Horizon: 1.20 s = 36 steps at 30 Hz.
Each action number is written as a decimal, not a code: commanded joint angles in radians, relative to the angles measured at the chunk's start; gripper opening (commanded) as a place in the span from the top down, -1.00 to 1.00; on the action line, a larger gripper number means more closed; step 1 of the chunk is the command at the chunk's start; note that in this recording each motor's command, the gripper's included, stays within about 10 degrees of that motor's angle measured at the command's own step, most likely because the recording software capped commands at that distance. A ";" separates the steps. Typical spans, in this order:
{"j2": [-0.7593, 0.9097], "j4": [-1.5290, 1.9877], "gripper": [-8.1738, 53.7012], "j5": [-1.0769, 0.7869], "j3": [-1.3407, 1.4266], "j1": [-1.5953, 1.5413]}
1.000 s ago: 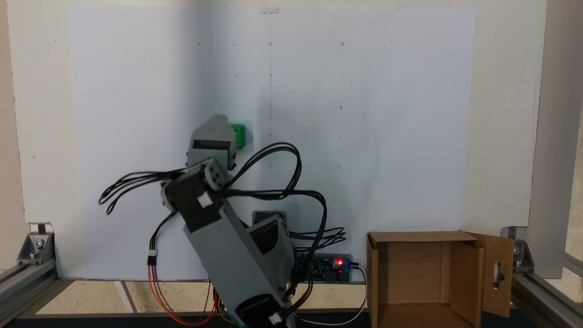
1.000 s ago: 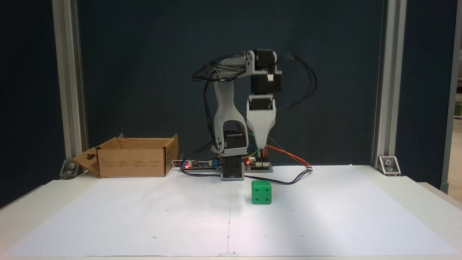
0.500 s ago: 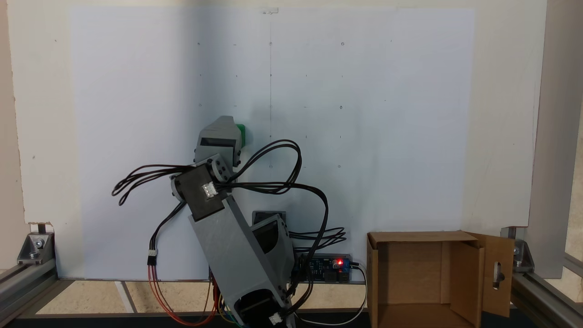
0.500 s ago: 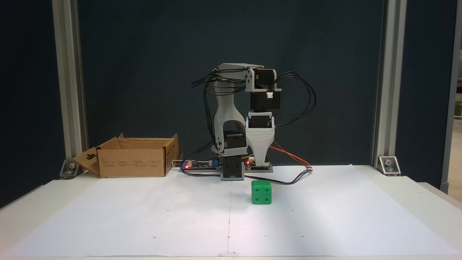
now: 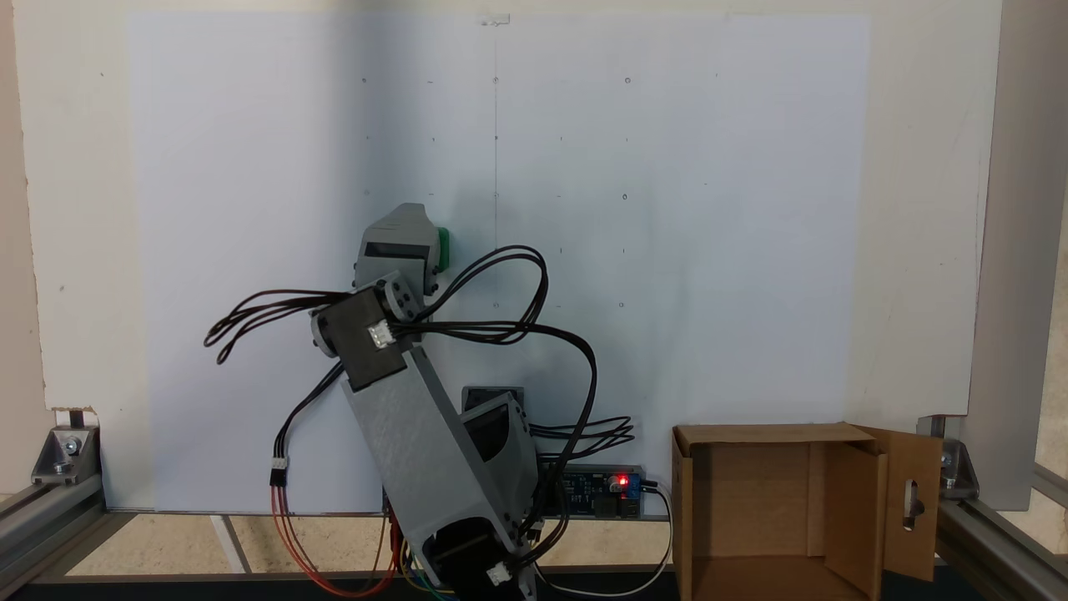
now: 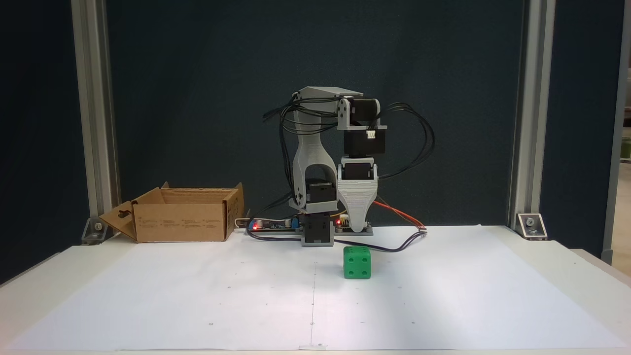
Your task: Grasp a green dice and put it in the bin.
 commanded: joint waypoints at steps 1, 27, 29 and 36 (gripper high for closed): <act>-0.008 -0.011 -0.69 0.051 -0.012 0.011; -0.109 -0.178 -0.67 0.051 0.112 0.015; -0.109 -0.190 -0.66 0.051 0.121 0.017; -0.109 -0.282 -0.65 0.051 0.167 0.017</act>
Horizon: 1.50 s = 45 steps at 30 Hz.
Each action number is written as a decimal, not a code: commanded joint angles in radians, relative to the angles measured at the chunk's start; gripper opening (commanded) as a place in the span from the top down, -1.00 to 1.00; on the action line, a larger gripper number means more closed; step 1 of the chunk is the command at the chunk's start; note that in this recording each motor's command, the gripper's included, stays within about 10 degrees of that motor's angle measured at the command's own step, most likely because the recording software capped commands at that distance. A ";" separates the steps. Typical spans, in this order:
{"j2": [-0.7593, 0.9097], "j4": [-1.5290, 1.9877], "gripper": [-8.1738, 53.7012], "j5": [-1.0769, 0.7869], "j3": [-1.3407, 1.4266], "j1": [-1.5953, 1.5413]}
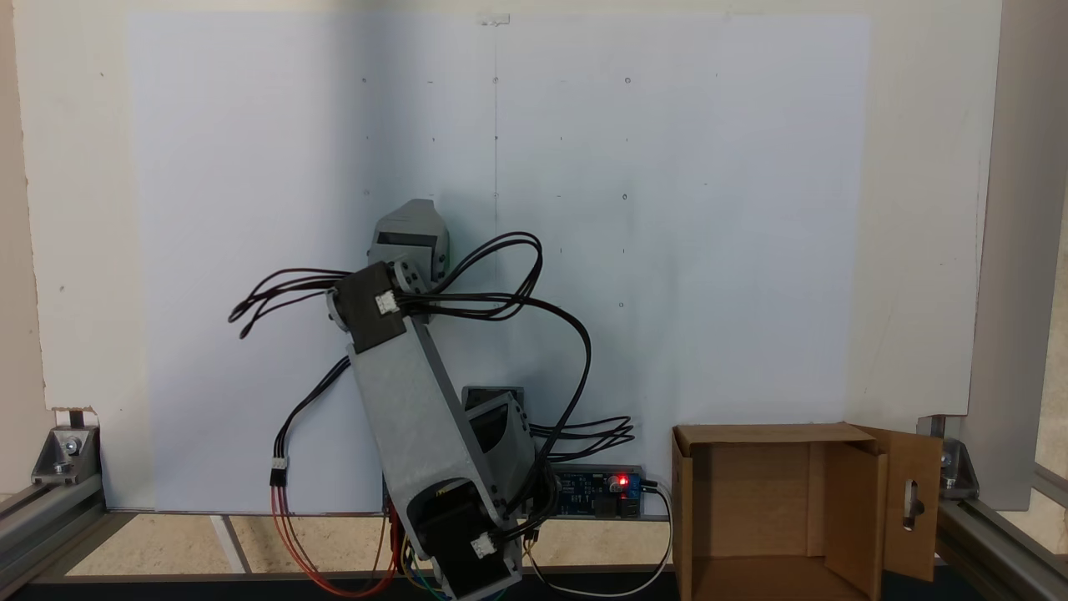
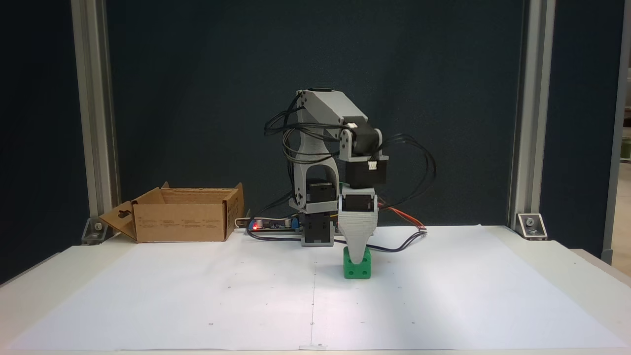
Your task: Grasp a green dice and put it in the bin.
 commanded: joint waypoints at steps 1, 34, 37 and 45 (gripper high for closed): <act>0.003 -0.031 -0.65 0.052 -0.014 0.012; -0.100 -0.080 -0.62 0.041 0.017 0.034; -0.100 -0.080 -0.62 0.031 0.021 0.043; -0.098 -0.080 -0.41 0.026 0.034 0.046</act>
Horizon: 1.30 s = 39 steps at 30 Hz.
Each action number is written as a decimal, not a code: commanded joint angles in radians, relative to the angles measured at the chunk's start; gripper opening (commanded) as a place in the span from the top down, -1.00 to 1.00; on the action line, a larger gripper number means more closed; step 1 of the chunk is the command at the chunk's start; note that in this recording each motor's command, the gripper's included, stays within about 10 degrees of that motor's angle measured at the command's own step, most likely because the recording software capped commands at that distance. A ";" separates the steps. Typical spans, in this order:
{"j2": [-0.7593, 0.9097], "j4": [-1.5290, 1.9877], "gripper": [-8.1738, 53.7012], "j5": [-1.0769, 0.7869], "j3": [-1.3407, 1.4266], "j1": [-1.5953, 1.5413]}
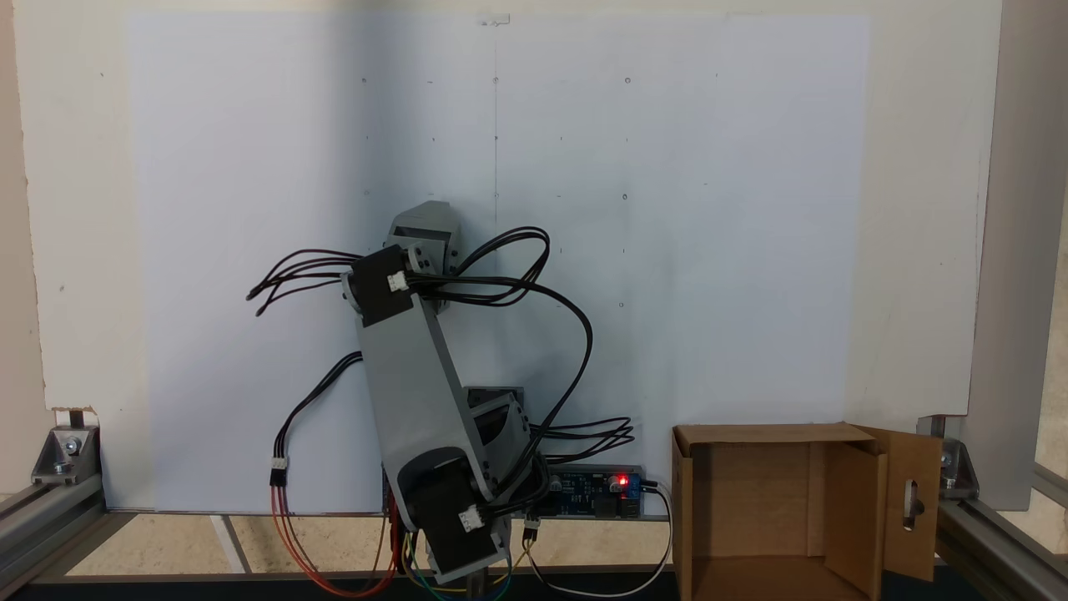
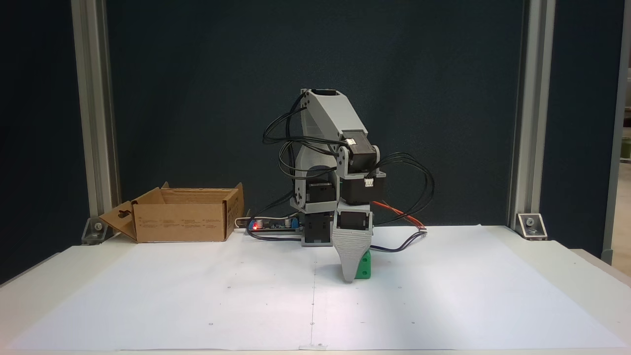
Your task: Grasp a green dice and put it in the bin.
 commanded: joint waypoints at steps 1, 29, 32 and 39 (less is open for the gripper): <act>0.003 -0.003 -0.33 0.026 -0.012 0.000; 0.414 0.405 0.36 -0.060 -0.362 0.255; 0.417 0.403 0.36 -0.175 -0.425 0.417; 0.456 0.396 0.36 -0.437 -0.465 0.856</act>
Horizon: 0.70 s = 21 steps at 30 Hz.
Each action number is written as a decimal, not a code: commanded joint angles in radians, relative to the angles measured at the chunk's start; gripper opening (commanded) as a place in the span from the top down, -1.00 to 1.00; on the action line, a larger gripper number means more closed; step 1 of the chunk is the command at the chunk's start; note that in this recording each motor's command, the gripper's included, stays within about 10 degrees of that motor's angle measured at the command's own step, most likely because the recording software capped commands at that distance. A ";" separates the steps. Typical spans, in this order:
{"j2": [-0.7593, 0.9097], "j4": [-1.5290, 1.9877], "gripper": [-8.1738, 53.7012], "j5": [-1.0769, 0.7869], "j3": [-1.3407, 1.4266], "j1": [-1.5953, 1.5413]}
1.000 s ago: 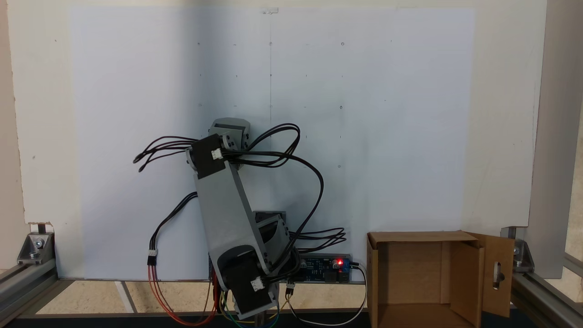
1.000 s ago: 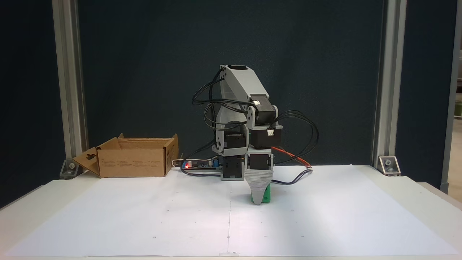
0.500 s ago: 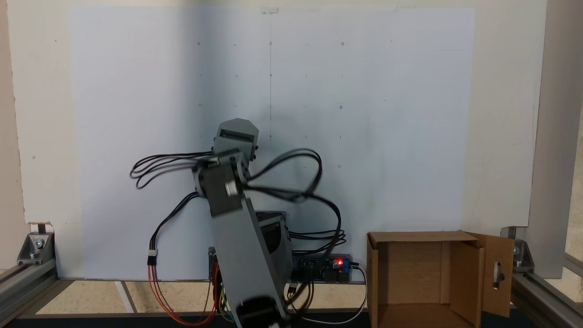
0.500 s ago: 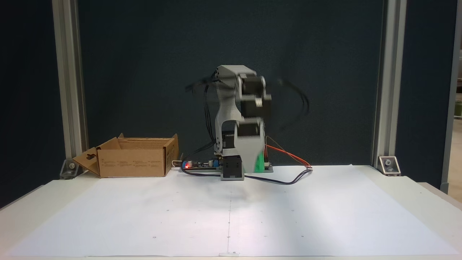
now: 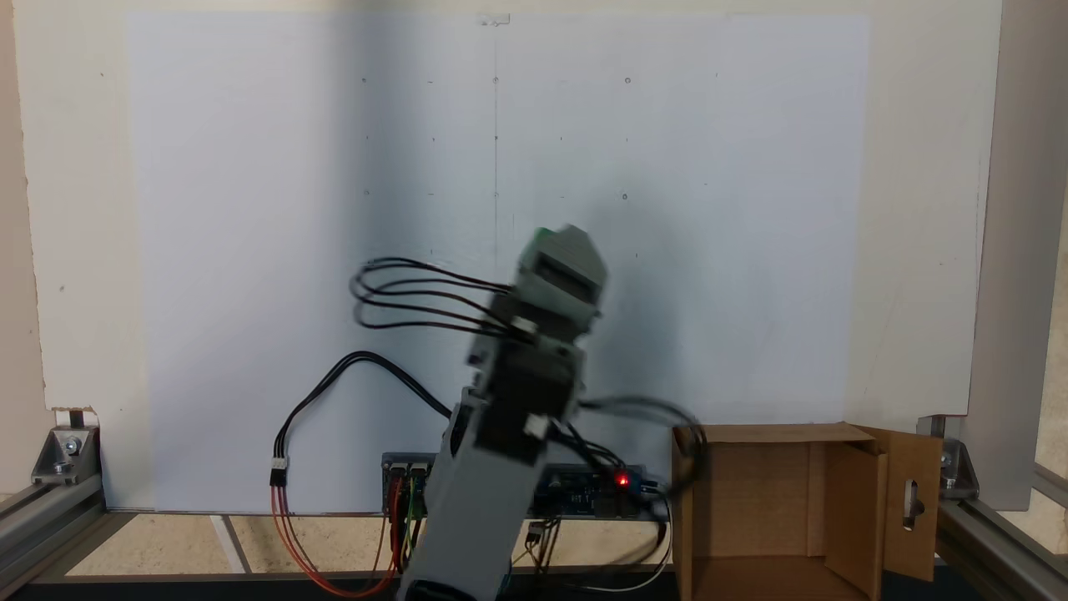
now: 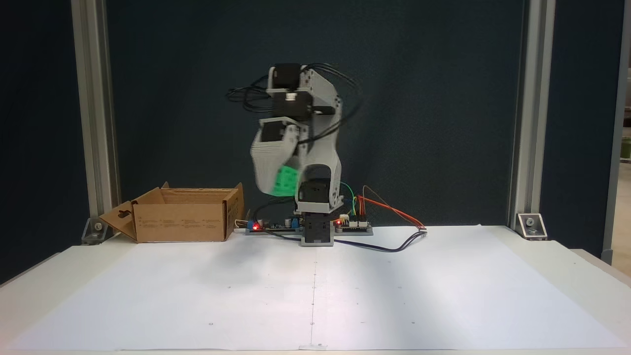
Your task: Grasp a green dice and put it in the bin.
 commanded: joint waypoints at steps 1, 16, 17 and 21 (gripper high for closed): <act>0.046 -0.012 0.36 -0.167 -0.072 0.115; -0.104 -0.172 0.36 -0.652 -0.179 1.161; -0.132 -0.184 0.36 -0.664 -0.179 1.193; -0.259 -0.249 0.36 -0.695 -0.179 1.305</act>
